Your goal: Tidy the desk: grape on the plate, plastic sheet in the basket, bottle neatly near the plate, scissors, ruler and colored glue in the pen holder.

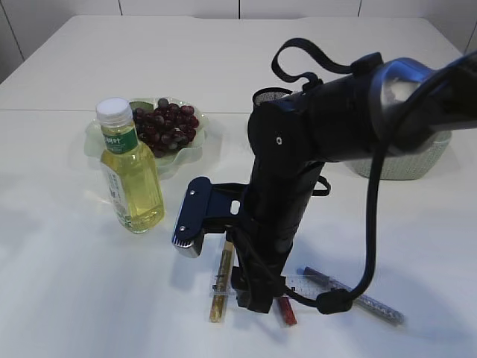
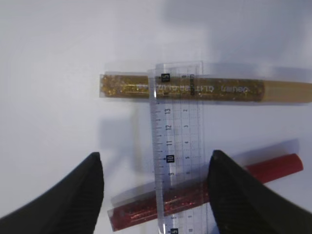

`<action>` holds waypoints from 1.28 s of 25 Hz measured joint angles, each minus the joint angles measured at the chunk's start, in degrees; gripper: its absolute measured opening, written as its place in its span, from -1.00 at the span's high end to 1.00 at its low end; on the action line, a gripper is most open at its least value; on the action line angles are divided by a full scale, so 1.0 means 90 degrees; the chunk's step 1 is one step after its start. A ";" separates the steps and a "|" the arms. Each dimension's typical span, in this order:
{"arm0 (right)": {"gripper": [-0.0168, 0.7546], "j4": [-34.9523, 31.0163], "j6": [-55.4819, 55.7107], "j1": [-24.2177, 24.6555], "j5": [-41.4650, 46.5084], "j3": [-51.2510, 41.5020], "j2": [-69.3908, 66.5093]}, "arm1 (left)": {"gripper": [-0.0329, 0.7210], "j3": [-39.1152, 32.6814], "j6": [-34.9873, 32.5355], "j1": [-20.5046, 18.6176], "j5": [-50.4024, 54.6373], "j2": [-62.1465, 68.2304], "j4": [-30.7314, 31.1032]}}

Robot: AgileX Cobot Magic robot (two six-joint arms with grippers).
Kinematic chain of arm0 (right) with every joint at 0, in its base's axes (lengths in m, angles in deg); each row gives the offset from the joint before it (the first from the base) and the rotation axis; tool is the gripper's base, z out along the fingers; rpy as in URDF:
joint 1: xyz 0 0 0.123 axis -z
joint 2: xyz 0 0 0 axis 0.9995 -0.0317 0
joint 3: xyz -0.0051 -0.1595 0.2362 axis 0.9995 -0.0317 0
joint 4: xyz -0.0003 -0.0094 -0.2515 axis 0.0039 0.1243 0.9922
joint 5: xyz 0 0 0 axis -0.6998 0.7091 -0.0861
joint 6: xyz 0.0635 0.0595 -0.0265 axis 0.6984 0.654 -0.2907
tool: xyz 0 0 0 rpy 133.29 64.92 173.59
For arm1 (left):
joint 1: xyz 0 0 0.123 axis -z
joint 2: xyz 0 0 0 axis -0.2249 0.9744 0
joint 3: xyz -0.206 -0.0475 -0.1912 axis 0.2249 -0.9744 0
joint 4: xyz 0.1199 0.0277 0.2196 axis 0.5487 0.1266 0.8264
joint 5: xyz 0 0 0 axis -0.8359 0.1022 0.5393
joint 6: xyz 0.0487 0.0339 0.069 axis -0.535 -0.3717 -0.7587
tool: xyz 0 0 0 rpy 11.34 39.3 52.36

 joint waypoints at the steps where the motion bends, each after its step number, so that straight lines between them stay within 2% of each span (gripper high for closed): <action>1: -0.40 0.0015 -0.0003 0.0000 -0.0031 0.0000 -0.0031 | -0.21 0.0000 0.0000 0.0000 0.0000 0.0000 0.0000; 22: -0.39 0.0173 -0.0014 0.0000 -0.0415 0.0000 -0.0629 | -0.21 0.0000 -0.0015 0.0000 0.0000 0.0000 -0.0009; 24: -0.30 0.0201 -0.0014 0.0000 -0.0424 0.0000 -0.0629 | -0.21 0.0000 -0.0019 0.0000 0.0000 0.0000 -0.0009; 29: 0.07 0.0241 -0.0014 0.0000 -0.0424 0.0000 -0.0629 | -0.20 0.0000 -0.0030 0.0000 0.0000 0.0000 -0.0009; 32: 0.15 0.0307 -0.0014 0.0000 -0.0424 0.0000 -0.0629 | -0.19 0.0000 -0.0029 0.0000 0.0000 0.0000 -0.0009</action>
